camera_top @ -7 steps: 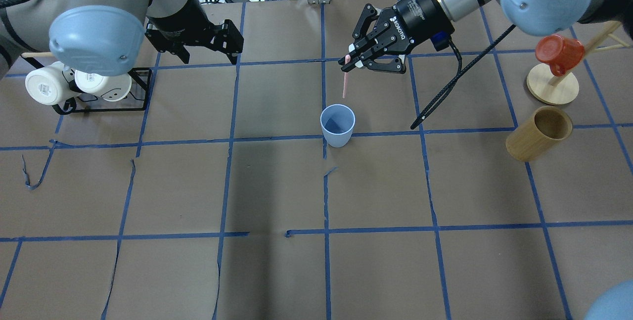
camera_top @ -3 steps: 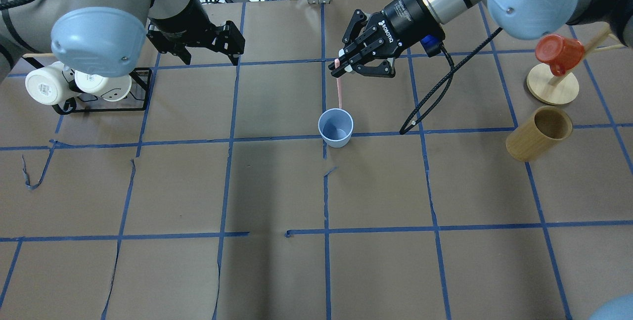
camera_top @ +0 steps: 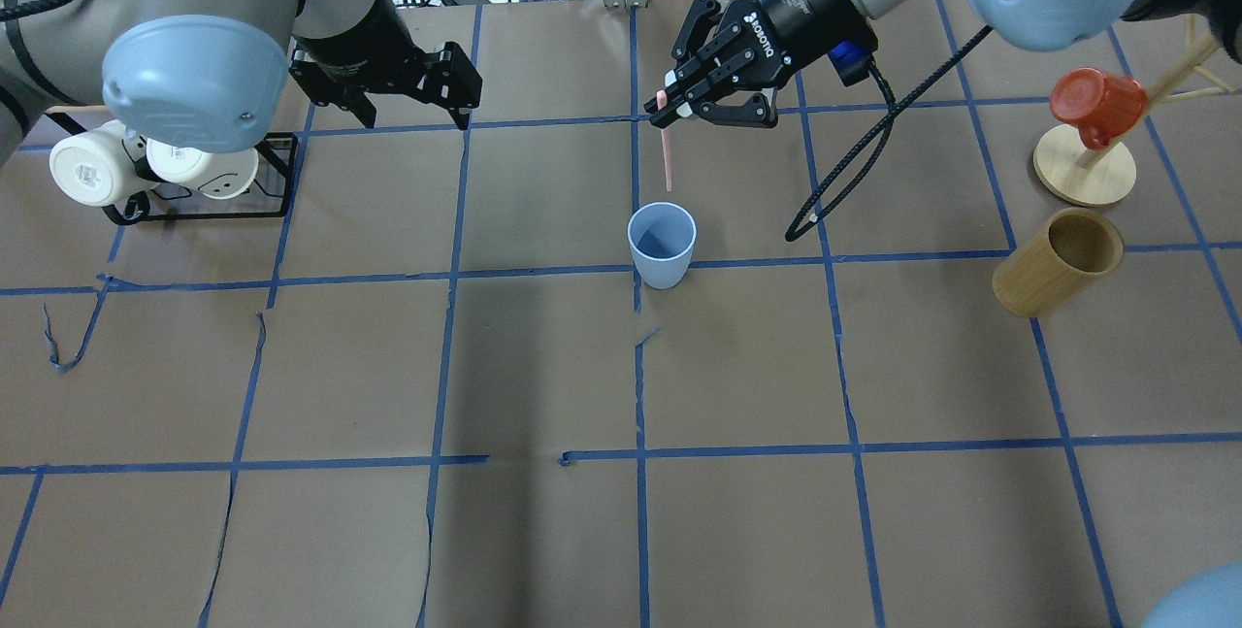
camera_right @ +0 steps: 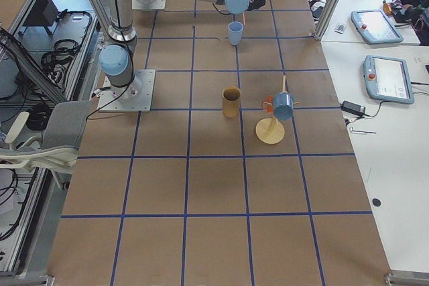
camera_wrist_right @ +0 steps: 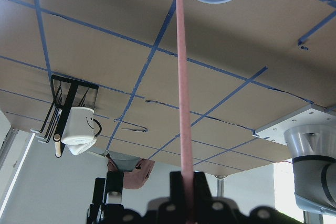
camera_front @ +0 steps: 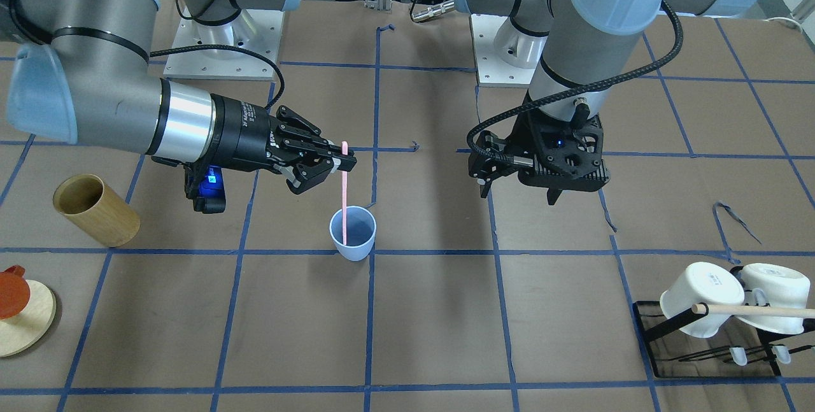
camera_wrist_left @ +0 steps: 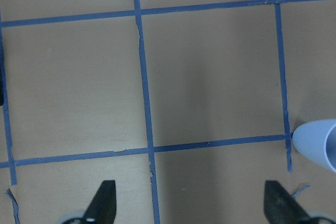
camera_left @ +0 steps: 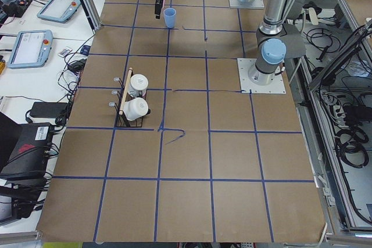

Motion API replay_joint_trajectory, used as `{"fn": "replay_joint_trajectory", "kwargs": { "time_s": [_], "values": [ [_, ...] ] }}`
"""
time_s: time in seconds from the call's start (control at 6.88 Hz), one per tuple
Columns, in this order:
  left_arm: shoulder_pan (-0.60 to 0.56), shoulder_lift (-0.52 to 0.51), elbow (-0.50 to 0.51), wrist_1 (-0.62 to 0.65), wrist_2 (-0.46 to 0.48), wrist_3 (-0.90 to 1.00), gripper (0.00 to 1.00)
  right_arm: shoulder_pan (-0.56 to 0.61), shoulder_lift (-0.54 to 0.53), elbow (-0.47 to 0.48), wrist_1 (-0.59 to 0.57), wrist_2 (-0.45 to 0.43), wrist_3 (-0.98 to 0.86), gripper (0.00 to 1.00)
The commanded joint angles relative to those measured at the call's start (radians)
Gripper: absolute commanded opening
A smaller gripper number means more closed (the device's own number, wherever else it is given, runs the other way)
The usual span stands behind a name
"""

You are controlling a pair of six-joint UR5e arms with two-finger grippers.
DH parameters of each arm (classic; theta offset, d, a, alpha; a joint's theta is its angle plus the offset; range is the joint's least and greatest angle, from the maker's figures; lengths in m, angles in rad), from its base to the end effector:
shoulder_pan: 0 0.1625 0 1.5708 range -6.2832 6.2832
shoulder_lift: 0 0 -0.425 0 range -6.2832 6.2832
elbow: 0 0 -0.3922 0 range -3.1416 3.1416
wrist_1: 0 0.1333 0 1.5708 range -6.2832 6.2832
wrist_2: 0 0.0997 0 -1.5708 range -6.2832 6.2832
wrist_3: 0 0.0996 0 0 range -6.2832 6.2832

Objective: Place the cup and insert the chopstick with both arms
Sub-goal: 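Lower chopstick into blue cup and open right gripper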

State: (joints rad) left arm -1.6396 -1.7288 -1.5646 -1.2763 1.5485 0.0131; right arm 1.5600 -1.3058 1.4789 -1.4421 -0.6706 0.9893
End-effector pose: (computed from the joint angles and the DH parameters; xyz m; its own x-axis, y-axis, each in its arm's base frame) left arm -0.1742 -0.5567 0.4385 -0.9962 0.0848 0.0202 0.0811 0.9865 -0.1425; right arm 0.2051 -0.5767 0.4164 -0.3313 0.9294 -0.1625 0.5228 0.3242 0.7884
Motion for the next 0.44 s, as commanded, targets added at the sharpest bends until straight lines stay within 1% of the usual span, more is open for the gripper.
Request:
{"fn": "replay_joint_trajectory", "kwargs": {
  "time_s": [0.0,0.15,0.29],
  "values": [
    [0.000,0.000,0.000,0.000,0.001,-0.001,1.00,0.000,-0.001,0.000,0.073,-0.003,0.000,0.00],
    [0.000,0.000,0.000,0.000,0.001,0.001,1.00,0.000,0.002,0.004,0.091,-0.003,0.000,0.00],
    [0.000,0.000,0.000,0.000,0.001,0.001,1.00,0.000,0.003,0.023,0.083,-0.001,0.000,0.00]
  ]
}}
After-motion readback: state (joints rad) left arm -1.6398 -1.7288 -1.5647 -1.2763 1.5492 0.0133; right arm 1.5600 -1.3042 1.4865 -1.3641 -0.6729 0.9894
